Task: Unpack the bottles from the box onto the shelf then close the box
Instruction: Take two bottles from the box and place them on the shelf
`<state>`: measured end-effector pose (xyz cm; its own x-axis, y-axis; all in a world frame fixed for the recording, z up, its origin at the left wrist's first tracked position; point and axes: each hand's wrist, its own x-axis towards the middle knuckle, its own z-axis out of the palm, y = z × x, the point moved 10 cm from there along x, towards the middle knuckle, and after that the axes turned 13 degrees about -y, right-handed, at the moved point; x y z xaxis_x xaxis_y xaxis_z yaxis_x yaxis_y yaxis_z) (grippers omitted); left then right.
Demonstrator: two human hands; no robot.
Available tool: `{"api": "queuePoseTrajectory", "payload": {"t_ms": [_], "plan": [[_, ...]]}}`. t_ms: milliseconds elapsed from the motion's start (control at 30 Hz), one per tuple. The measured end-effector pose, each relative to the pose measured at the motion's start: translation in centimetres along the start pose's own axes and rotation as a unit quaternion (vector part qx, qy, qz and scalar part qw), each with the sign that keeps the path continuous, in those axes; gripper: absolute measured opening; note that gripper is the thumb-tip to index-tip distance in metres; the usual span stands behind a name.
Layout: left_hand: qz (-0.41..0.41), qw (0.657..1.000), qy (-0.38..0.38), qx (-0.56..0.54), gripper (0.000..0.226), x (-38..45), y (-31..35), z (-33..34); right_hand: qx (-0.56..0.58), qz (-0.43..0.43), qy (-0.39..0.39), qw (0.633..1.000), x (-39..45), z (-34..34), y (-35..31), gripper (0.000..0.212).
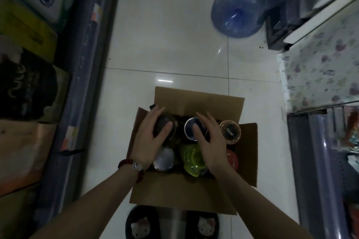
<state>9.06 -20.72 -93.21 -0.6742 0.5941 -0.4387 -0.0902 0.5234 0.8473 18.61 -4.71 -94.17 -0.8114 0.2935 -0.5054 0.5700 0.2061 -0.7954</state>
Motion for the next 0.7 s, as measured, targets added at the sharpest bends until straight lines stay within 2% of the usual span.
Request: {"api": "queuePoseTrajectory", "payload": {"t_ms": [167, 267, 333, 400, 567, 700], "plan": [[0.022, 0.999, 0.004, 0.033, 0.079, -0.1, -1.8, 0.6, 0.021, -0.023, -0.007, 0.999, 0.9, 1.8, 0.8, 0.039], [0.030, 0.998, 0.025, 0.052, 0.087, 0.3, -2.2, 0.2, -0.024, -0.019, -0.009, 0.999, 1.6, 1.4, 0.9, 0.052], [0.016, 0.997, 0.065, 0.046, 0.079, 0.4, -2.8, -0.6, -0.060, -0.016, 0.008, 0.998, 1.8, 0.8, 1.2, 0.064], [0.006, 0.997, 0.068, 0.025, 0.070, 0.6, -3.3, -0.7, -0.067, -0.004, 0.022, 0.997, 2.0, 0.4, 1.6, 0.072], [0.027, 0.998, 0.051, -0.035, 0.047, 0.4, -2.9, -0.4, -0.067, -0.005, 0.045, 0.997, 1.9, 0.4, 1.7, 0.068], [0.023, 0.998, 0.045, -0.044, 0.042, 0.0, -2.2, -0.4, -0.046, -0.003, 0.083, 0.995, 1.0, -0.7, 1.2, 0.067]]}}
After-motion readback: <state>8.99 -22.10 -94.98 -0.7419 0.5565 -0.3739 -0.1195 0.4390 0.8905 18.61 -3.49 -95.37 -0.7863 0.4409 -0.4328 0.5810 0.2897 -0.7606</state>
